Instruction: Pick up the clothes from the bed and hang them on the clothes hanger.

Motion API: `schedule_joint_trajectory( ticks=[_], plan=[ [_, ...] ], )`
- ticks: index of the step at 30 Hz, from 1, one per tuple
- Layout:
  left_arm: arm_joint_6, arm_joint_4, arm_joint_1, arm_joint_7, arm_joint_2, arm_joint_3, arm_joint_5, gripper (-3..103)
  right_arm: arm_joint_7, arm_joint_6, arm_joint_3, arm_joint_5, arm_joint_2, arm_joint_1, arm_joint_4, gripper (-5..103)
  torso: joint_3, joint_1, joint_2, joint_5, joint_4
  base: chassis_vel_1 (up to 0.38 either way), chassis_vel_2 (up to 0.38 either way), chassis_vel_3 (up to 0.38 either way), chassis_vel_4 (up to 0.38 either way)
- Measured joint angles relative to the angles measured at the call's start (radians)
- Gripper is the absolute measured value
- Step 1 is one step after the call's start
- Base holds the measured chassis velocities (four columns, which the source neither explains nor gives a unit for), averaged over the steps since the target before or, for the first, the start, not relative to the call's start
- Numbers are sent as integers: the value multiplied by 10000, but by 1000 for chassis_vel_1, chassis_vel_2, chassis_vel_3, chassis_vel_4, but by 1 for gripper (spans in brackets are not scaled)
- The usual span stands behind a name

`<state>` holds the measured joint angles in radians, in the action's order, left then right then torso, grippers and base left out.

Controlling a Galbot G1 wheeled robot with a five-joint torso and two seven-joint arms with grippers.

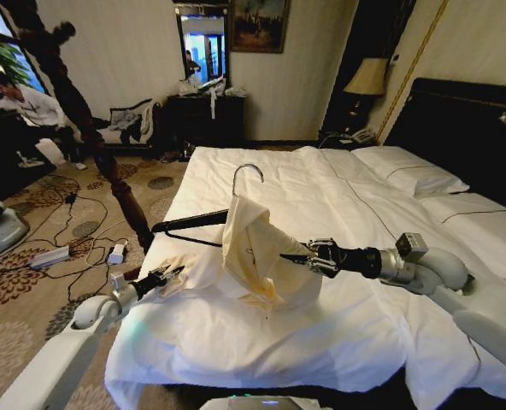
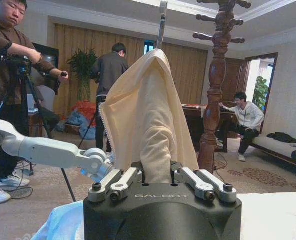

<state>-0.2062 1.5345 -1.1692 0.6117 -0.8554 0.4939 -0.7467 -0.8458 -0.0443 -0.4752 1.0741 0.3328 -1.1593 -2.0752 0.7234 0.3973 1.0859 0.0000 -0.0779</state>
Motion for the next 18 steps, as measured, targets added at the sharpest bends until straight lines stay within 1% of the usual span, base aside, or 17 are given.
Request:
schedule_joint_trajectory(
  ticks=[1, 2, 4, 5, 8, 9, 11, 13, 15, 16, 18],
  plan=[
    [11, 0, -11, 41, 5, 46, -9, 11, 3, -10, 0, -16, 7, -9, 24, 21, 0, 0, -1, 0, 0, 0, 0, 0, 0],
    [11, 0, -11, 41, 5, 46, -9, 11, 3, -10, 0, -16, 7, -9, 24, 21, 0, 0, -1, 0, 0, 0, 0, 0, 0],
    [62, 0, -44, 111, 22, 188, -84, 2, 40, -30, 0, -34, 23, -25, 74, 21, 0, 0, 0, 0, 1, 0, 0, 0, 0],
    [115, 7, -60, 154, 31, 290, -196, 1, 113, -43, 1, -32, 38, -32, 99, 21, 0, 0, 0, 0, 0, 0, 0, 0, 0],
    [221, 62, -86, 298, 67, 456, -476, 0, 233, -53, 21, 27, 60, -48, 126, 21, 0, 0, 0, -1, 0, 0, 0, 0, 0],
    [280, 98, -99, 461, 96, 553, -636, 0, 267, -55, 32, 64, 70, -54, 137, 21, 0, 0, 0, -1, 0, 0, 0, 0, 0],
    [375, 187, -121, 988, 206, 831, -1105, 0, 341, -60, 50, 148, 96, -64, 181, 21, 0, 0, 0, -1, 0, 0, 0, 0, 0],
    [416, 237, -76, 1345, 351, 1144, -1543, 0, 402, -65, 57, 228, 106, -64, 214, 21, 0, 0, -1, -1, 1, 0, 0, 0, 0],
    [423, 243, -30, 1377, 399, 1230, -1695, 0, 422, -66, 59, 251, 110, -65, 220, 21, -1, 0, 0, 0, 2, 0, 0, 0, 0],
    [423, 282, 105, 1357, 529, 1426, -2154, 0, 478, -68, 70, 292, 125, -64, 234, 21, -1, 0, 0, -1, 1, 0, 0, 0, 0],
    [394, 401, 298, 1175, 701, 1639, -2679, 0, 562, -68, 107, 297, 155, -103, 229, 21, -1, 0, 0, -2, 1, 0, 0, 0, 0]
  ],
)
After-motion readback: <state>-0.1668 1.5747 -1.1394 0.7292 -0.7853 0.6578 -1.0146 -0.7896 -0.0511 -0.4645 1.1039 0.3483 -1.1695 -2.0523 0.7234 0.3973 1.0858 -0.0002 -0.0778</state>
